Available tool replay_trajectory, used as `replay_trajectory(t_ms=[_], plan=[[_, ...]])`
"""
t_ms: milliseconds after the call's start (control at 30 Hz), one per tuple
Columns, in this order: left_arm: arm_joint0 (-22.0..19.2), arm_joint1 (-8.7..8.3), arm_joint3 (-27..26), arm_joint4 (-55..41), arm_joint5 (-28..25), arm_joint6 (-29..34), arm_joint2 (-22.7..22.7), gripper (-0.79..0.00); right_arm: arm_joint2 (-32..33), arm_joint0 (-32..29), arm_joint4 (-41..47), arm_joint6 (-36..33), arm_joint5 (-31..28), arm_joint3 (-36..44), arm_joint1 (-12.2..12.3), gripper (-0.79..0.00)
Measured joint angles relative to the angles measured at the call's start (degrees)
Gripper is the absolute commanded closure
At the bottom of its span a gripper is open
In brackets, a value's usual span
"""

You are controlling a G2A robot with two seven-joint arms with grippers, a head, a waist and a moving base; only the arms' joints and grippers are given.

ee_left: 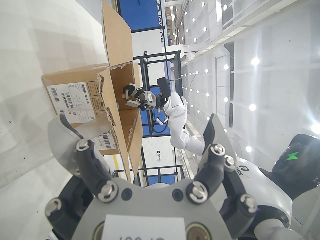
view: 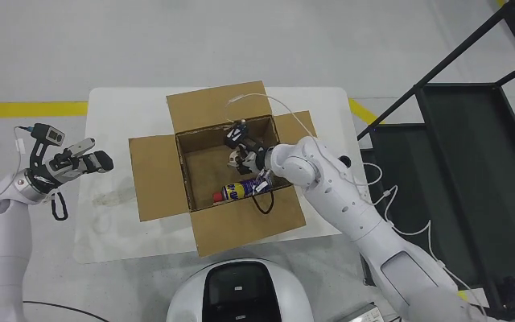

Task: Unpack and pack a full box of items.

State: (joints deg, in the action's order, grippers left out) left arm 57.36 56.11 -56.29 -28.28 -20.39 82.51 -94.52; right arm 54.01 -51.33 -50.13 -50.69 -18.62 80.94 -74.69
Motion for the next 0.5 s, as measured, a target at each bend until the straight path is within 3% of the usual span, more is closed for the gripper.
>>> replay_trajectory(t_ms=[500], plan=[[0.0,0.00,0.0,0.0,0.0,0.0,0.0,-0.785,0.9,-1.3,-0.2,-0.1,-0.3,0.9,0.4,0.000]])
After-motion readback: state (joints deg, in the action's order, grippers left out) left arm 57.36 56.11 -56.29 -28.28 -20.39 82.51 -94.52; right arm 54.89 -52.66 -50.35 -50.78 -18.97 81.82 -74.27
